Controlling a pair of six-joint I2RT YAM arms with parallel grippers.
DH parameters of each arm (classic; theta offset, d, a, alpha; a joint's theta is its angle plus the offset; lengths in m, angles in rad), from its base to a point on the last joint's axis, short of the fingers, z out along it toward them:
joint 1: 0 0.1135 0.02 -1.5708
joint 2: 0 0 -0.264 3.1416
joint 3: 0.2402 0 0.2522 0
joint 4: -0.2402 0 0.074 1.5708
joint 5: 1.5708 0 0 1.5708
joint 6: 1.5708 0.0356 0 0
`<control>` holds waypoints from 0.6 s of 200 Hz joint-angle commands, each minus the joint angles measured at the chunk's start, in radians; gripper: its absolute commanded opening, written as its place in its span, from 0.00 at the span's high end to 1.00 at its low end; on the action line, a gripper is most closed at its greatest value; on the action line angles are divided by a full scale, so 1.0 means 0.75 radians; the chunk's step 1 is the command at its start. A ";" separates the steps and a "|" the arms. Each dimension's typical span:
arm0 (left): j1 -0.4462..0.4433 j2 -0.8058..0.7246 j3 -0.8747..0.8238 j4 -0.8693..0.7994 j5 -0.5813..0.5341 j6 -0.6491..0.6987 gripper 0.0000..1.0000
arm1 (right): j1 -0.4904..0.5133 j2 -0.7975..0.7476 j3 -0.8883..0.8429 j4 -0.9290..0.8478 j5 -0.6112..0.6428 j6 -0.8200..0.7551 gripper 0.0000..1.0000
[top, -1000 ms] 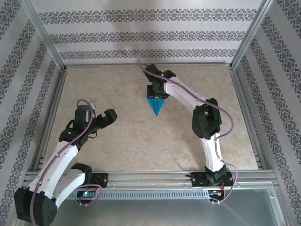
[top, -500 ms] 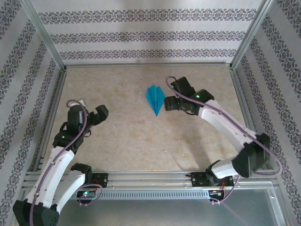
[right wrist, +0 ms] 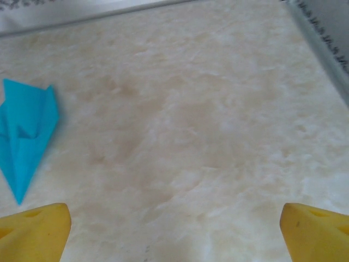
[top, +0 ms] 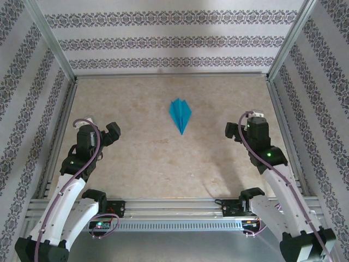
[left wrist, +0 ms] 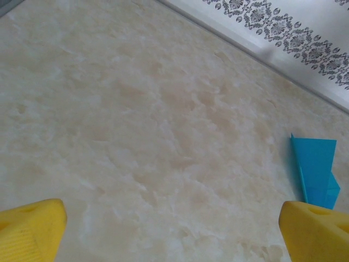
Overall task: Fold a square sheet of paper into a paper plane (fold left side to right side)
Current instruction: Reset both arms
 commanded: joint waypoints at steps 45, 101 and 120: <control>0.024 -0.017 0.043 -0.013 -0.077 0.106 0.00 | -0.162 -0.066 -0.292 0.458 0.007 -0.202 0.02; 0.026 0.014 0.043 0.001 -0.098 0.123 0.00 | -0.209 0.115 -0.480 0.977 -0.042 -0.211 0.02; 0.026 0.024 0.040 0.022 -0.082 0.115 0.00 | -0.224 0.207 -0.523 1.122 -0.091 -0.210 0.02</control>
